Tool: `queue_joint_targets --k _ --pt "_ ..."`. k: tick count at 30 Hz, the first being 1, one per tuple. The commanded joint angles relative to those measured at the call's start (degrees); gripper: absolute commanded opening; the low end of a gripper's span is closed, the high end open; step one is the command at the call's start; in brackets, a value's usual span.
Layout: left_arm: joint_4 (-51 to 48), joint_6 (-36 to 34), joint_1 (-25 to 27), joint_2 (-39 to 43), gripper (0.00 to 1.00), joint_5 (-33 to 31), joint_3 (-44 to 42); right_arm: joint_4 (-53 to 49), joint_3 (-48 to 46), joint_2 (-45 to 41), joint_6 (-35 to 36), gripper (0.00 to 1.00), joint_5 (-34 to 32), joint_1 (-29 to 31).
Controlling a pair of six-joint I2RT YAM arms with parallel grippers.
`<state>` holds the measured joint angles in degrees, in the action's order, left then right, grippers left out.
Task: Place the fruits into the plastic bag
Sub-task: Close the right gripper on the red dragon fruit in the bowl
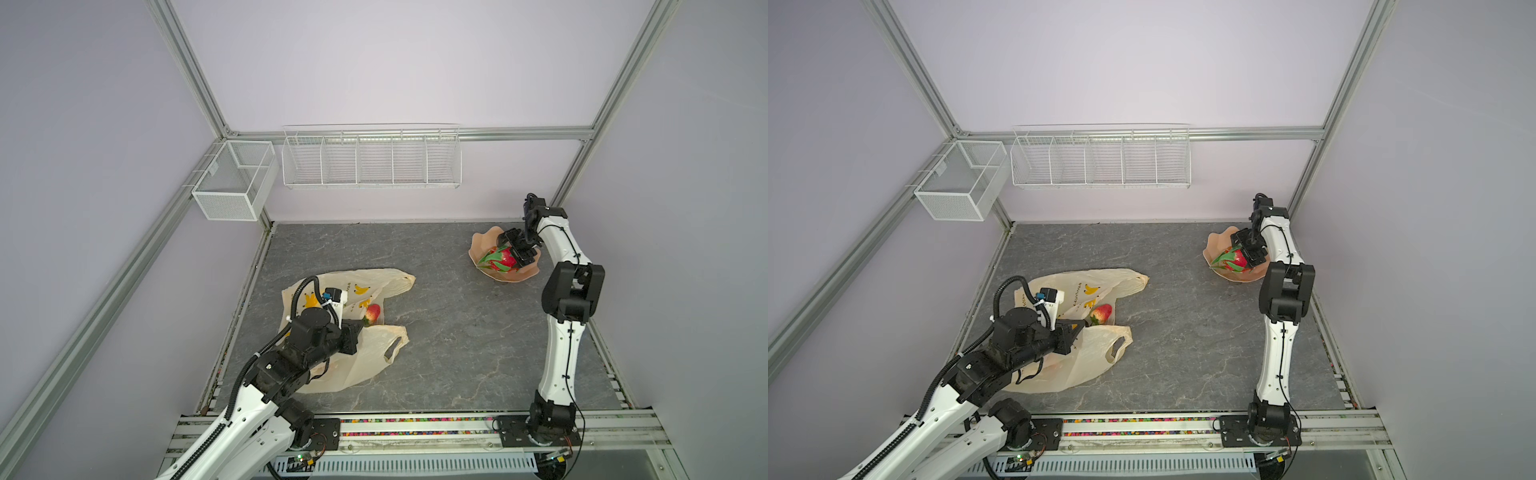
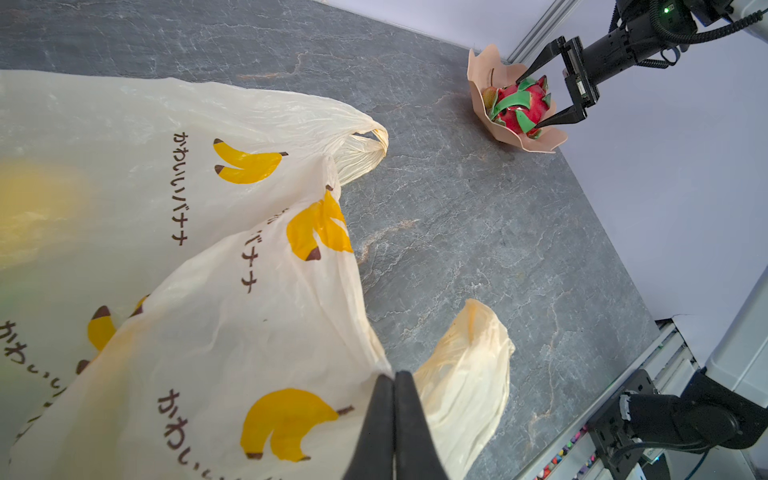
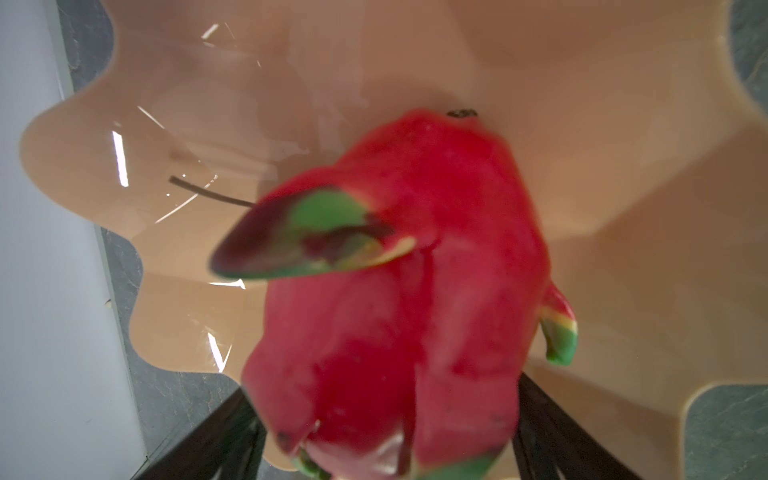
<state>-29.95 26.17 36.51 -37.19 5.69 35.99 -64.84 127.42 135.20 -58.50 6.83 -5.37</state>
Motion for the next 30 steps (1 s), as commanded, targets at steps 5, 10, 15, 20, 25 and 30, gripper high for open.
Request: queue_joint_targets --k 5,10,15,20,25,30 --pt "-0.9 -1.0 0.2 0.0 0.0 -1.1 0.6 -8.9 1.0 6.2 -0.9 0.88 -3.4 -0.2" --pt "-1.2 -0.9 0.2 0.3 0.0 -1.4 0.7 -9.8 3.5 6.3 0.6 0.88 -4.0 -0.2" --pt "-1.3 -0.7 0.2 0.5 0.0 -1.5 0.6 -12.6 8.2 7.2 5.9 0.91 -5.5 -0.4" --pt "-1.5 -0.5 0.2 0.9 0.0 -1.5 0.5 -17.4 15.6 9.6 15.2 0.93 -7.0 -0.4" --pt "-1.7 -0.5 0.2 1.2 0.0 -1.4 0.4 -18.7 16.3 8.3 24.9 0.92 -11.5 -0.1" --pt "-1.4 -0.5 0.2 1.0 0.0 -0.6 0.2 -20.6 16.4 9.0 29.7 0.88 -14.2 0.1"
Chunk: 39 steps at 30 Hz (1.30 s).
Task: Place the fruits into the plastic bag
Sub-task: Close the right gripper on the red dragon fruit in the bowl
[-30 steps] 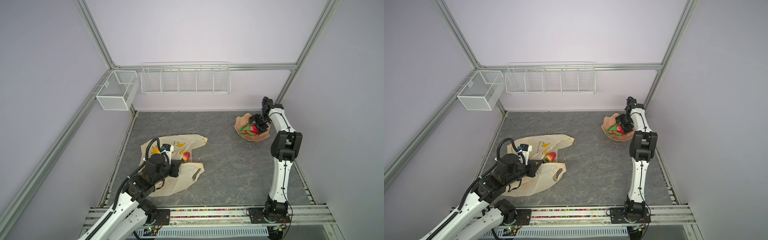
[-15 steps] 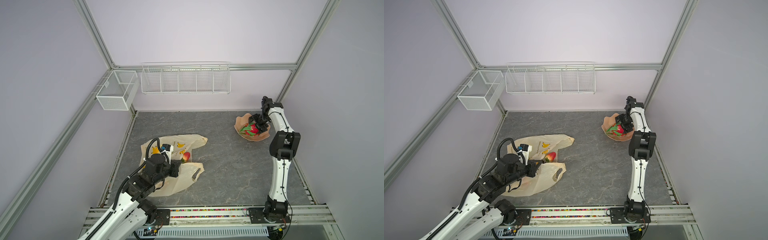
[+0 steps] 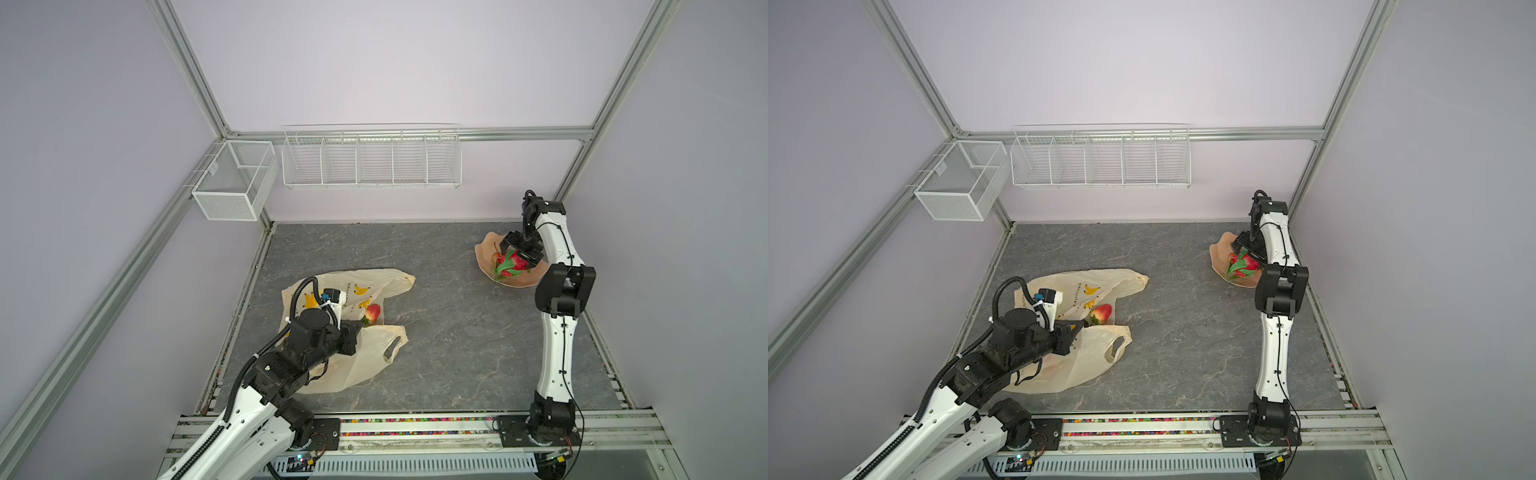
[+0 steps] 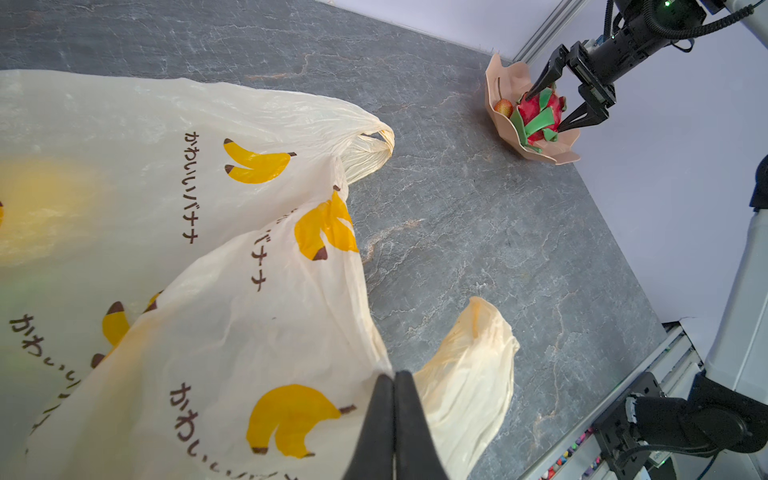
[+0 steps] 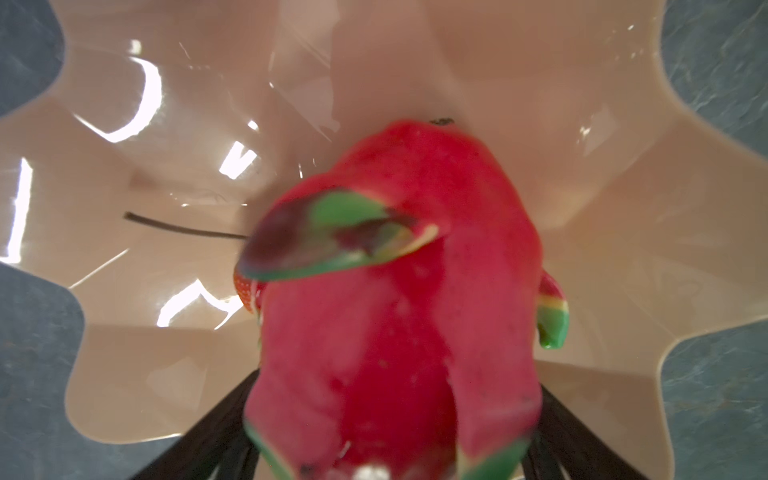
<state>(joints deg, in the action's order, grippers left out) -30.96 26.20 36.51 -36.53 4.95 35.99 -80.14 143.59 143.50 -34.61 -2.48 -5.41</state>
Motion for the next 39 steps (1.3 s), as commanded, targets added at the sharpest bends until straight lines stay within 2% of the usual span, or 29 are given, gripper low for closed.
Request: queue_joint_targets --k 1,11,17,22,32,37,39 --pt "-0.3 -0.5 0.2 0.3 0.0 0.4 0.3 -5.2 0.2 0.7 6.6 0.88 -5.4 0.3" --pt "-1.6 -0.1 0.2 0.6 0.0 0.6 0.8 -3.6 0.3 -1.7 10.0 0.88 -12.2 0.8" --pt "-1.5 0.4 0.2 1.0 0.0 0.4 0.5 -3.5 -0.1 -1.9 11.7 0.88 -14.1 0.2" --pt "-1.6 0.6 0.2 1.2 0.0 0.4 0.2 -3.4 -1.0 -0.3 12.0 0.88 -13.4 -0.3" --pt "-2.2 0.9 0.2 1.3 0.0 -0.1 0.6 3.8 -9.7 -1.2 12.5 0.88 -8.0 -0.4" --pt "-2.4 0.8 0.2 1.1 0.0 -0.4 0.9 6.4 -11.6 -3.7 13.1 1.0 -7.0 -0.5" --pt "-2.4 0.8 0.2 1.2 0.0 -0.4 0.9 8.8 -12.7 -6.0 13.6 0.91 -6.2 -0.5"
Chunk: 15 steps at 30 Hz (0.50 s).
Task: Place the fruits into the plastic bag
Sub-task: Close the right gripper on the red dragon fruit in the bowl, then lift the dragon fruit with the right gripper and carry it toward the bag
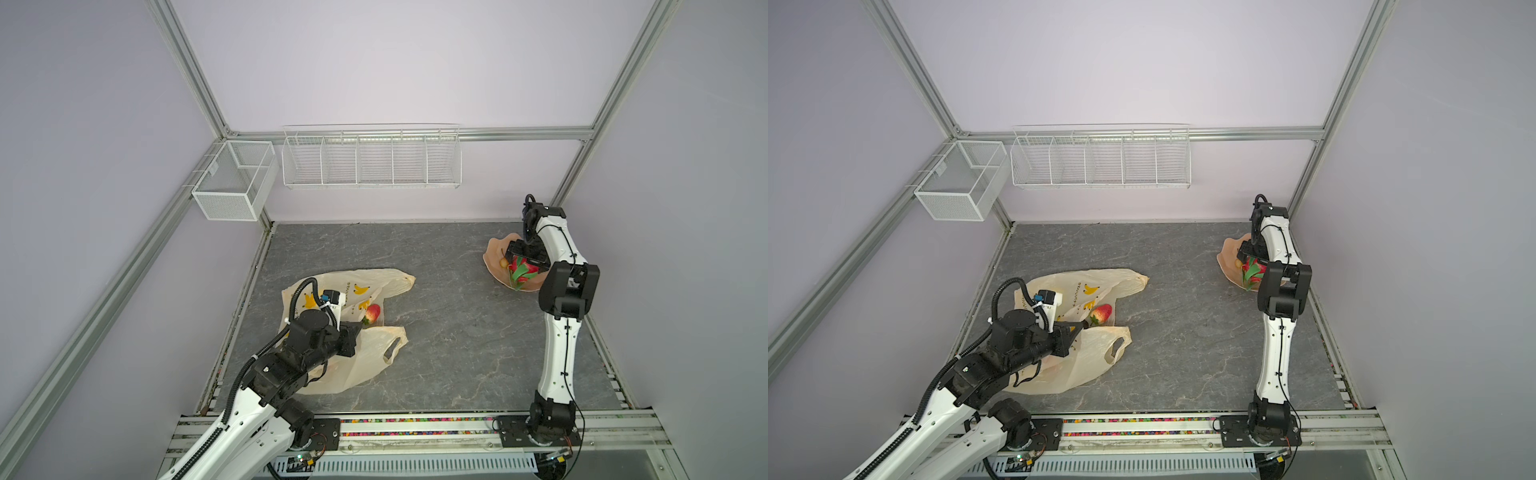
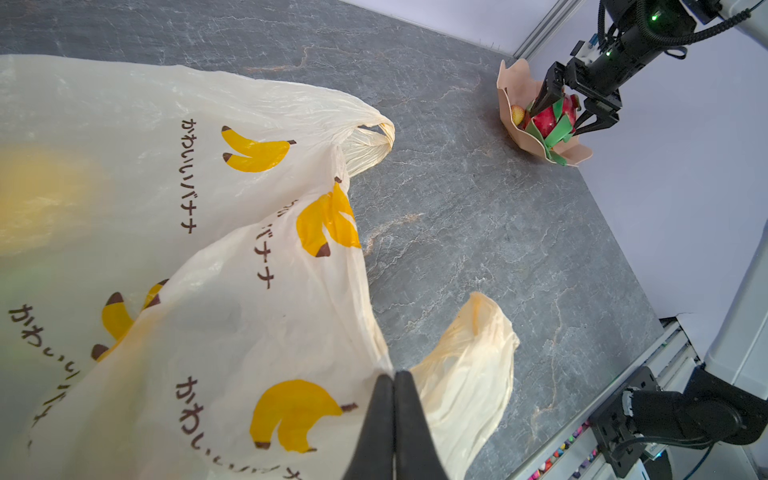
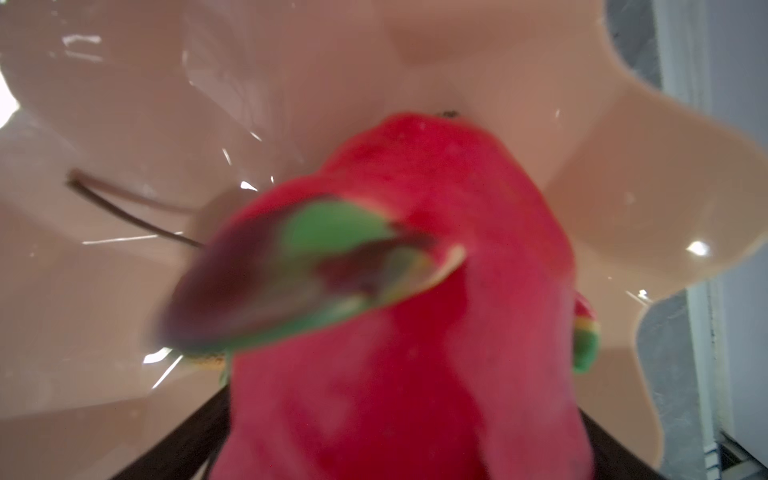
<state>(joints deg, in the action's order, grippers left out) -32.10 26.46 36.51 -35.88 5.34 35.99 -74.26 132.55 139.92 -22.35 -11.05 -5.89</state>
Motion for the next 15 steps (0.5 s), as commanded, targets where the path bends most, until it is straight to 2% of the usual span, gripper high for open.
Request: queue_joint_targets --k 1,7,11,15 --pt "-1.3 0.5 0.2 0.5 0.0 -1.0 0.9 4.0 -2.2 -3.6 1.6 0.88 2.8 0.0" --pt "-0.9 0.6 0.2 0.5 0.0 -1.0 0.5 8.0 -3.5 -9.4 3.9 0.79 3.7 0.0" --pt "-0.6 0.5 0.2 0.5 0.0 -1.0 0.2 7.1 -2.3 -10.0 4.4 0.67 4.8 -0.1" --pt "-0.5 0.5 0.2 0.5 0.0 -0.8 0.3 8.5 -2.7 -13.3 4.1 0.66 6.4 -0.1"
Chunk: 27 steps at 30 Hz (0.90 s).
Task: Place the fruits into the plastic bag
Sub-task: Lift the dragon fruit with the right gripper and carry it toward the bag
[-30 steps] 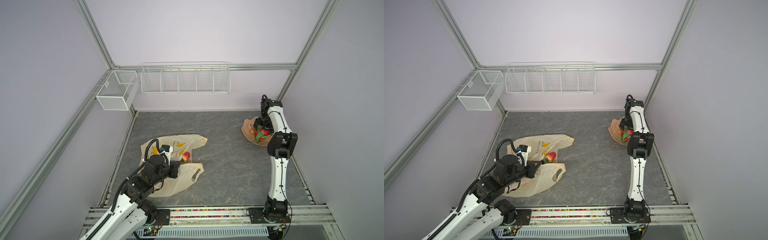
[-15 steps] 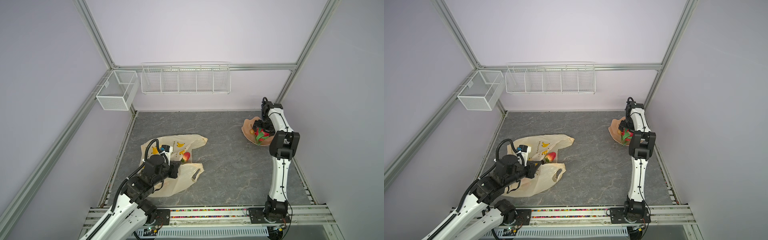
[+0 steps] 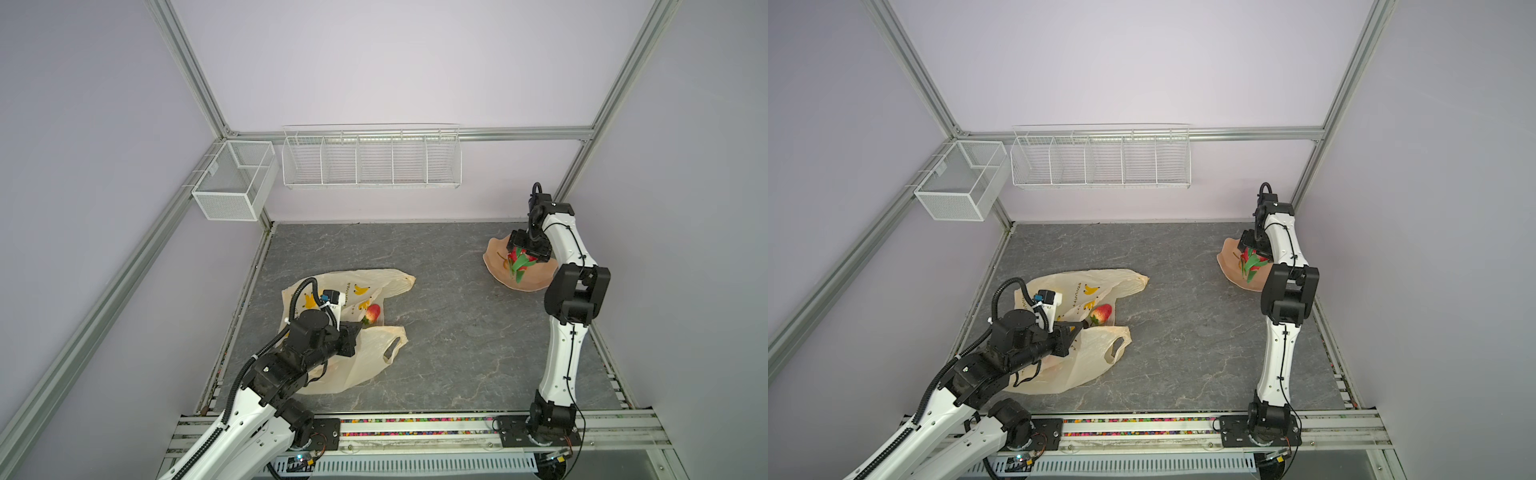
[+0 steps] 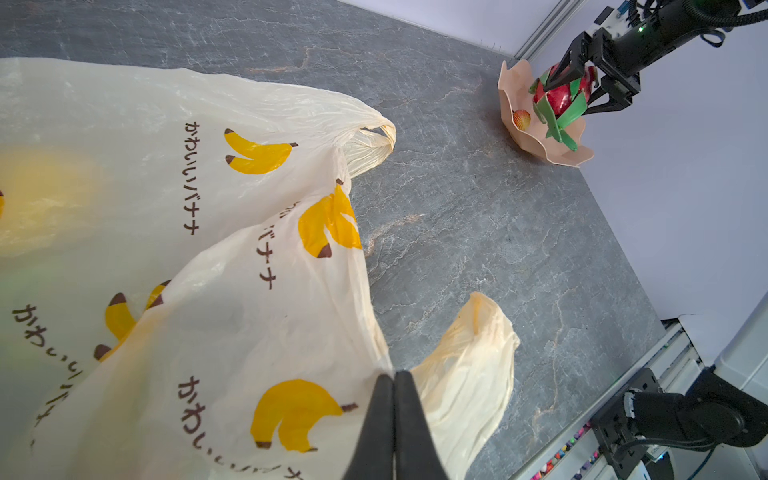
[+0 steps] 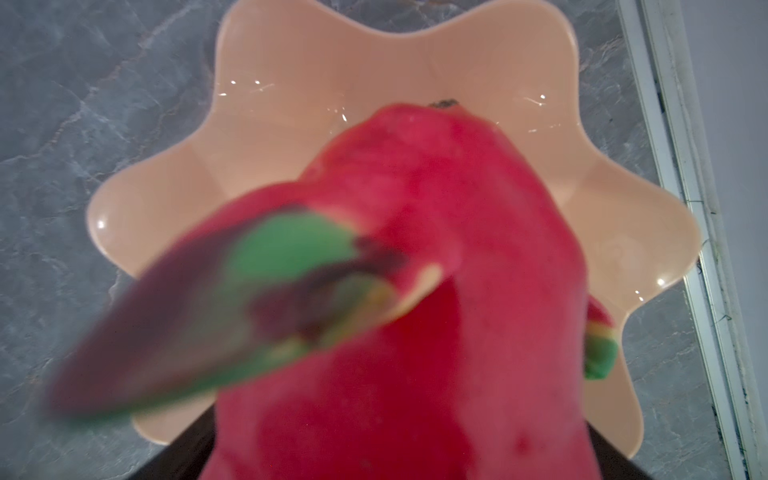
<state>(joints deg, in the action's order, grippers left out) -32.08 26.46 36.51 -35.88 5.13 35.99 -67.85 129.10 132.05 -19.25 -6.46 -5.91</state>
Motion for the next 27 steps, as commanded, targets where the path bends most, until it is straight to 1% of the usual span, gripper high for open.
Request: queue_joint_targets --k 1,4,6,8,10,12,15,18,21,24,25,27 --pt "-0.5 0.4 0.2 0.5 0.0 -0.6 0.4 2.5 0.7 -6.5 1.0 0.66 2.1 -0.1" --pt "-0.7 0.3 0.2 0.5 0.0 -0.6 0.7 3.7 0.3 -10.7 1.0 0.65 3.9 -0.1" --pt "-0.7 0.3 0.2 0.6 0.0 -0.5 0.9 5.7 -2.0 -14.5 1.0 0.64 7.2 -0.1" --pt "-0.6 0.3 0.2 0.7 0.0 -0.3 1.1 8.9 -6.2 -18.9 0.7 0.64 12.0 0.0" --pt "-0.6 0.1 0.2 0.6 0.0 -0.1 1.4 13.4 -12.6 -24.2 -0.3 0.63 17.5 0.0" --pt "-0.6 0.0 0.2 0.6 0.0 0.1 1.7 21.3 -22.4 -30.5 -3.0 0.62 24.9 0.1" --pt "-0.4 0.0 0.2 0.6 0.0 0.6 2.0 31.7 -37.9 -39.7 -7.4 0.61 32.9 1.7" --pt "-0.3 0.1 0.2 0.6 0.0 1.3 2.3 37.9 -50.5 -46.9 -10.9 0.61 35.4 5.4" --pt "0.1 0.1 0.2 0.7 0.0 2.2 2.3 42.7 -59.5 -51.5 -13.8 0.61 36.2 11.2" --pt "0.6 0.2 0.2 0.5 0.0 3.0 2.1 47.3 -65.4 -53.8 -16.8 0.61 33.7 17.2" --pt "0.8 0.2 0.2 0.3 0.0 3.1 2.0 48.8 -66.9 -53.9 -17.6 0.61 32.6 20.7" --pt "1.1 0.2 0.2 0.2 0.0 3.4 1.9 52.0 -69.1 -53.1 -19.1 0.61 30.3 24.6"
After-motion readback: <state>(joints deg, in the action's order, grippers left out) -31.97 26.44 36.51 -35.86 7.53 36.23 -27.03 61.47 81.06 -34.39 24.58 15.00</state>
